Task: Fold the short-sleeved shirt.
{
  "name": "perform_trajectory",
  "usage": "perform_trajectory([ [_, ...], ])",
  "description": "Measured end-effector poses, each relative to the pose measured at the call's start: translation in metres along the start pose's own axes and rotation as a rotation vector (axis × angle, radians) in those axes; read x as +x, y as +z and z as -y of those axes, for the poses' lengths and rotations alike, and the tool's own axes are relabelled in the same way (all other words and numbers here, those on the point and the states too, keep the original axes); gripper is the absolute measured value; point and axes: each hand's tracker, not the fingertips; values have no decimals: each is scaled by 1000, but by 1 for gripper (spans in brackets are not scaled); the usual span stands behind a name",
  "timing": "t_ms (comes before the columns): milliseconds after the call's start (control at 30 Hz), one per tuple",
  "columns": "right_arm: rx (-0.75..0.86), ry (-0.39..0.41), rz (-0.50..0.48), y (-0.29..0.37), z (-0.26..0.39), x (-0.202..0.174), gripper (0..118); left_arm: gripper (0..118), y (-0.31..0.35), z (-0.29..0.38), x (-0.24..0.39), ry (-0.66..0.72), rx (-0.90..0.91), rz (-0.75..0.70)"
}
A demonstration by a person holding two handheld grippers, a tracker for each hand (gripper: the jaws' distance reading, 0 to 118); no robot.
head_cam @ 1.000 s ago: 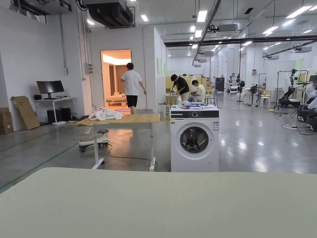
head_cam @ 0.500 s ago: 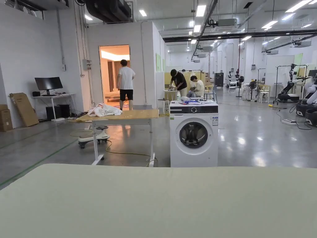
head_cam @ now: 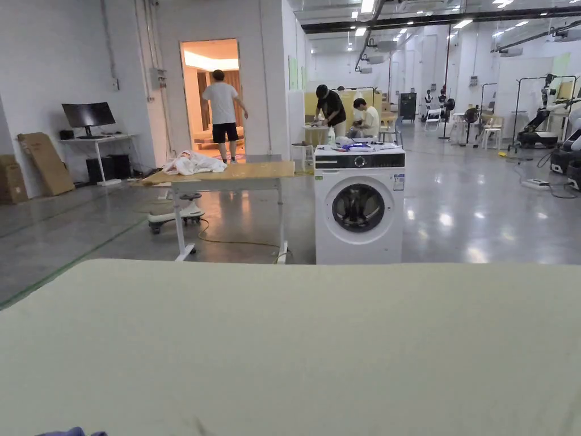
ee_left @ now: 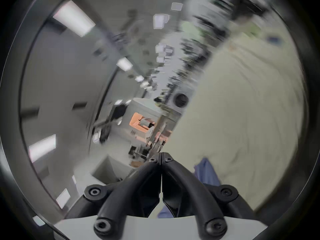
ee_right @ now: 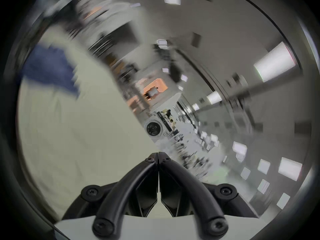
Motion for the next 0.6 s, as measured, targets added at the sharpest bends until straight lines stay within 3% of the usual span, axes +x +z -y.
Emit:
perform_trajectory([
  [33,15,137,-15,7,-12,-23,0,0,0,6,13,-84,11,53],
  [100,35,368,-74,11,1,-34,0,0,3,11,31,-217,22,167],
  [133,69,441,-116,15,8,-34,0,0,7,16,37,-268,34,192],
  [167,94,469,-141,13,13,-94,0,0,8,16,43,-297,51,182],
  [200,96,450,-168,13,9,-105,0,0,10,15,44,-296,72,171],
  [267,95,418,-171,10,-4,-118,0,0,12,7,33,-227,126,85],
  [300,87,355,-148,17,14,-89,0,0,9,3,24,-128,120,35],
  [367,17,96,-127,11,-6,-72,0,0,3,-7,-3,177,126,8],
  [500,-39,-777,-102,1,-35,17,0,0,1,-3,-61,861,134,0],
  [533,-33,-943,-99,-1,-32,33,0,0,3,5,-73,1028,166,11],
  [600,-49,-1145,-81,-5,-13,49,0,0,6,18,-80,1260,204,41],
])
